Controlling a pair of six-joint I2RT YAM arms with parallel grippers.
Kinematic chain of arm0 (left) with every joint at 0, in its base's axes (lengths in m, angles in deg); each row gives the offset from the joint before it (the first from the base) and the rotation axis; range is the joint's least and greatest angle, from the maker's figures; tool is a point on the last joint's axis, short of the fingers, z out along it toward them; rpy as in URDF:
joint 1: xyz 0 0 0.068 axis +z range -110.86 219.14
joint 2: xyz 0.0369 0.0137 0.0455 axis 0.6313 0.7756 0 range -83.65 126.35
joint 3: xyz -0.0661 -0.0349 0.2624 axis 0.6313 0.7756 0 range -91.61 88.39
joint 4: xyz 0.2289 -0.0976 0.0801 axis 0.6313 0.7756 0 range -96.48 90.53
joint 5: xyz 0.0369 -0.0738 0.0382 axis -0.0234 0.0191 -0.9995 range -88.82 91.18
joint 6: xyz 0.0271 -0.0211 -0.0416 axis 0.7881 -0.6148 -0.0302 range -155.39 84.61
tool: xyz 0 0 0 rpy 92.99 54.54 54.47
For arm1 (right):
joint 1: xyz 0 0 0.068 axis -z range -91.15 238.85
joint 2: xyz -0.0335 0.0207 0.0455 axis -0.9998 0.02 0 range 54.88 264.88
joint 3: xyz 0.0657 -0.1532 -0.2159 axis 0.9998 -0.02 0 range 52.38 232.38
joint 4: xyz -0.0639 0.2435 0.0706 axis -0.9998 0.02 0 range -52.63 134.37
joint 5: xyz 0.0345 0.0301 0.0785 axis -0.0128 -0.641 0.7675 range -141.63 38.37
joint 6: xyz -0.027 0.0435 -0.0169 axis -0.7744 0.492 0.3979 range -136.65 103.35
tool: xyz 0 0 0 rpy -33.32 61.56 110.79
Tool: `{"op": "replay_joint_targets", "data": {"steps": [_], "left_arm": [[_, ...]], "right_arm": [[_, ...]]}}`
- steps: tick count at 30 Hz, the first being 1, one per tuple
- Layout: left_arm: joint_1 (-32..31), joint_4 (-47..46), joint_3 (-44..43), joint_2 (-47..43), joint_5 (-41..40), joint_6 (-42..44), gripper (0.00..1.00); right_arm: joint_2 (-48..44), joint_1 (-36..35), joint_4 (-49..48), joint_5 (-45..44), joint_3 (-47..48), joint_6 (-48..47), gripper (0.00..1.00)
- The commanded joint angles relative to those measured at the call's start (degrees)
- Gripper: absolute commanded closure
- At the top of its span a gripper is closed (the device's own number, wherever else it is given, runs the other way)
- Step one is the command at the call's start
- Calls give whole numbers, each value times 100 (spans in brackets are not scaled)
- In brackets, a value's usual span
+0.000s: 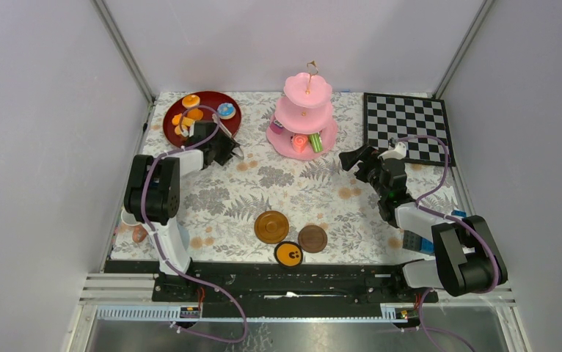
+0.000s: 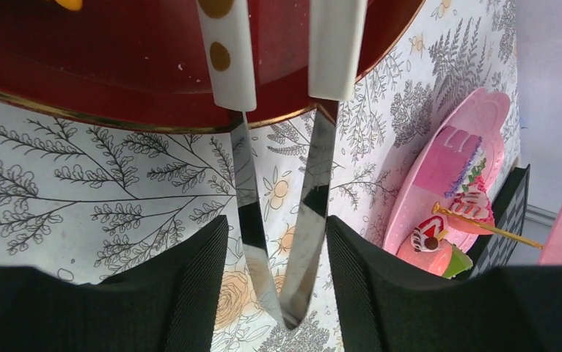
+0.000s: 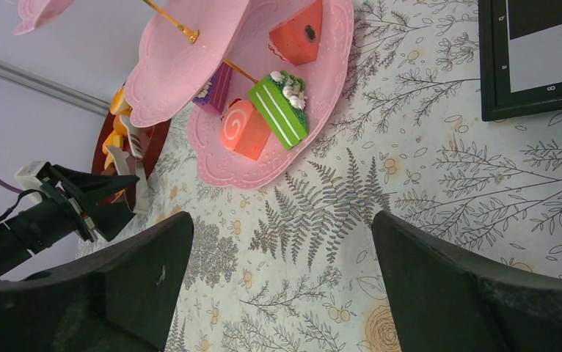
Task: Serve the afternoon tea
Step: Adjust the clamp at the center of the board.
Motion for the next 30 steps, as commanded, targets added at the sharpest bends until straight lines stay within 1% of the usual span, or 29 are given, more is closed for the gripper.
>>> {"op": "replay_joint_targets", "data": {"steps": [1,8,13,14,15,17,19,23,27,30], "left_arm": [[7,-532,114,93,145,-202,47],[7,-762,310,-61,-21,161,67],[7,-883,443,-316,21,547,76],[13,-849,424,-334,34,618,77],[11,-792,383,-336,35,671,74],[15,-696,320,-310,36,711,66],[20,-651,305,-231,62,612,62],[33,-767,295,-65,61,405,63],[33,-580,121,99,-121,441,63],[33,-554,69,113,-237,615,67]], "right_arm": [[-7,49,-195,88,208,-41,2],[17,46,-194,97,212,-25,2],[7,49,-194,106,220,-32,2],[1,47,-194,106,221,-30,2],[6,49,-194,110,222,-29,2],[17,47,-199,121,229,-28,2],[25,48,-203,132,235,-27,2],[22,49,-195,115,224,-27,2],[20,44,-195,119,245,-42,2],[26,47,-192,145,256,-81,2]]}}
